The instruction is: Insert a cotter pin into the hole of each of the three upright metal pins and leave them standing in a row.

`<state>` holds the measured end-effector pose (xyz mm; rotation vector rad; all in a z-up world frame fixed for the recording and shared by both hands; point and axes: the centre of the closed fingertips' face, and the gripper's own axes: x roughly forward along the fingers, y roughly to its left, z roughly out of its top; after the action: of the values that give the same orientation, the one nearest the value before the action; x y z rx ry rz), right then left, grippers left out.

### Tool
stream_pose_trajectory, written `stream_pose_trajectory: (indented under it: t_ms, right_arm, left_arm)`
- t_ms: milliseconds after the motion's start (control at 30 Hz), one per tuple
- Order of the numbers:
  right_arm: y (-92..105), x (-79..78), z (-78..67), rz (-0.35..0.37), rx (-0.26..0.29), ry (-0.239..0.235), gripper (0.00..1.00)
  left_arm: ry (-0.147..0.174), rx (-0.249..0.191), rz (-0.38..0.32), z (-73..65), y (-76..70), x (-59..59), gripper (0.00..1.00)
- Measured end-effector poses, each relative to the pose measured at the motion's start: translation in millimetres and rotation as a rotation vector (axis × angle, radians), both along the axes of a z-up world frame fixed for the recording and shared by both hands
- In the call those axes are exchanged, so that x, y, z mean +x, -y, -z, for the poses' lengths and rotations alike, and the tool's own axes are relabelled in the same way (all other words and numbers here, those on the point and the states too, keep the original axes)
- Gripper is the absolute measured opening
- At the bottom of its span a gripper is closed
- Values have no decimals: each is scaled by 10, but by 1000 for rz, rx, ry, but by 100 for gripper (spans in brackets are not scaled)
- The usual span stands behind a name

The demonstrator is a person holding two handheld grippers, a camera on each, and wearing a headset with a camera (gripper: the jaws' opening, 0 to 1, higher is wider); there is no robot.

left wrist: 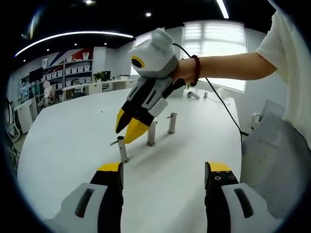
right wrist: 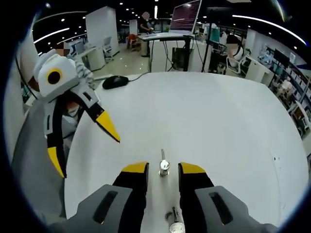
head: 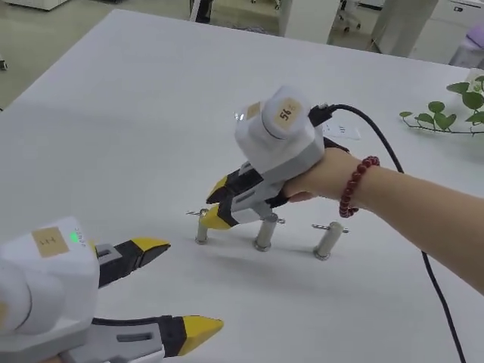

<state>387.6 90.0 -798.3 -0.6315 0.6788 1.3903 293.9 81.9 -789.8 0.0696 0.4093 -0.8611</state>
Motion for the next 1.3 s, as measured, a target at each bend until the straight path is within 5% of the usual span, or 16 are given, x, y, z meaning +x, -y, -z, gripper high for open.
stream_pose_trajectory:
  t_ms: [333,433,800,933,1300]
  right_arm:
    - [222,-60,-143,92,52,-5,40]
    - [313,-82,-152,138,56,-18,45]
    - [703,-85,-301,288,121,-5,57]
    - [871,-147,-346,351,156,-2,61]
    - [1308,-292,-397,520,226,11,69]
  left_arm:
    - [-3,-33,-27,-123,11,7,72]
    - [-26,-51,-51,-144,-5,30,74]
    - [-25,-39,-69,-229,7,74,84]
    - [-36,-77,-95,-292,-2,101,87]
    - [-5,-28,-139,-409,-43,80,93]
